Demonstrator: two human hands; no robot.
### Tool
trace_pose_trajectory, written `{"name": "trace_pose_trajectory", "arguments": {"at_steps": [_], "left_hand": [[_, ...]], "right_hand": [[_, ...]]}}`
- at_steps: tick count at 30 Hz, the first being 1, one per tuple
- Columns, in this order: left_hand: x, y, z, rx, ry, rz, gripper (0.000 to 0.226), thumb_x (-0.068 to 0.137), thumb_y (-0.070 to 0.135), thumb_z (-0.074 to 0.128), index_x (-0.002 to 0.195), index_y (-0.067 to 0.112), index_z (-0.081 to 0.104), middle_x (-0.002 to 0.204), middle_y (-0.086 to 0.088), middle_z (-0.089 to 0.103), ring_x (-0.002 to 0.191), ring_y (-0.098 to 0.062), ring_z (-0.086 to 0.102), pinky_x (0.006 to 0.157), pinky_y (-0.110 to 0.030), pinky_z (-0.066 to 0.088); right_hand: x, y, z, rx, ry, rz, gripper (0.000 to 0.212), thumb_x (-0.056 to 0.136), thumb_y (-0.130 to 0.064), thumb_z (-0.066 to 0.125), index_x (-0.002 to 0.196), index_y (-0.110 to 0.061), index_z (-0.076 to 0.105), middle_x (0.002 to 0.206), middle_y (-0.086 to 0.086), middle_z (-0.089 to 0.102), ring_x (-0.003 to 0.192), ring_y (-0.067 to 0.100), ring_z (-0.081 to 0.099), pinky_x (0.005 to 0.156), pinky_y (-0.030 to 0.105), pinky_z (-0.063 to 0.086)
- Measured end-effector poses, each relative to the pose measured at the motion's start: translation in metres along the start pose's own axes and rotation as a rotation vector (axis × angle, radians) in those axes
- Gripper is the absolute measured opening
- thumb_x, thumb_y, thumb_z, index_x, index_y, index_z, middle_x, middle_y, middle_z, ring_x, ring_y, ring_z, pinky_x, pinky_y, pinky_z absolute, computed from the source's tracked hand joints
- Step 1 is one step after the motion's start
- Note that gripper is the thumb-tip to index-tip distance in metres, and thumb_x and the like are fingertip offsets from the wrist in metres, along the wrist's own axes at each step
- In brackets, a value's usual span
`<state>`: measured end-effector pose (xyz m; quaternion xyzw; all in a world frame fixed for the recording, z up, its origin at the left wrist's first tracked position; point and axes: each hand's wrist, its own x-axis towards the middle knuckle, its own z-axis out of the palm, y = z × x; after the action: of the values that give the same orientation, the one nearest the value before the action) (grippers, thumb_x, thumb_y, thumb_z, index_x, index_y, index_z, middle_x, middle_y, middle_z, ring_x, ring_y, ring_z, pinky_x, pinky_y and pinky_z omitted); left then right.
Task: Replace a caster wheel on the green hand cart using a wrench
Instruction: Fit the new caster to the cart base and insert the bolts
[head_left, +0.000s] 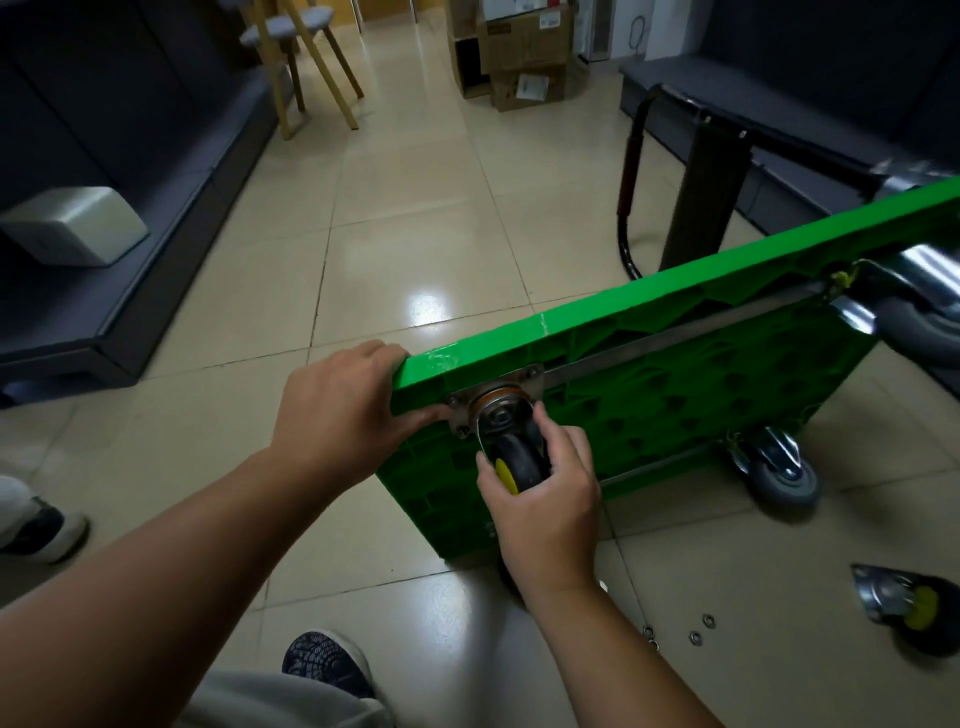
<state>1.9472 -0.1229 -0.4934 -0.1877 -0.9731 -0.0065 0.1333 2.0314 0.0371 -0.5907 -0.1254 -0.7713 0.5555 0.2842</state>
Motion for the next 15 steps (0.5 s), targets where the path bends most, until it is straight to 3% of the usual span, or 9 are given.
{"name": "trace_pose_trajectory", "arguments": {"at_steps": [4, 7, 15], "left_hand": [[-0.014, 0.004, -0.005, 0.045, -0.028, -0.060, 0.059, 0.075, 0.082, 0.047, 0.091, 0.027, 0.061, 0.076, 0.010, 0.054, 0.060, -0.012, 0.051, 0.050, -0.028, 0.045], [-0.026, 0.010, -0.010, 0.111, -0.056, -0.125, 0.059, 0.077, 0.085, 0.041, 0.085, 0.028, 0.054, 0.073, 0.011, 0.050, 0.057, -0.009, 0.048, 0.050, -0.028, 0.047], [-0.052, 0.053, -0.024, 0.191, -0.140, -0.337, 0.050, 0.089, 0.077, 0.046, 0.086, 0.027, 0.048, 0.072, 0.009, 0.049, 0.060, -0.012, 0.053, 0.057, -0.031, 0.052]], "right_hand": [[0.008, 0.006, -0.007, 0.005, -0.126, -0.020, 0.069, 0.072, -0.022, 0.089, 0.135, -0.017, 0.062, 0.110, -0.011, 0.055, 0.097, 0.002, 0.060, 0.080, 0.005, 0.050], [0.019, 0.011, -0.014, 0.024, -0.251, -0.039, 0.071, 0.073, -0.023, 0.089, 0.138, -0.018, 0.061, 0.111, -0.013, 0.055, 0.099, 0.004, 0.062, 0.082, 0.016, 0.056], [0.064, 0.017, -0.037, 0.049, -0.607, -0.068, 0.075, 0.071, -0.022, 0.092, 0.139, -0.022, 0.061, 0.112, -0.013, 0.060, 0.108, 0.011, 0.063, 0.098, 0.035, 0.054]]}}
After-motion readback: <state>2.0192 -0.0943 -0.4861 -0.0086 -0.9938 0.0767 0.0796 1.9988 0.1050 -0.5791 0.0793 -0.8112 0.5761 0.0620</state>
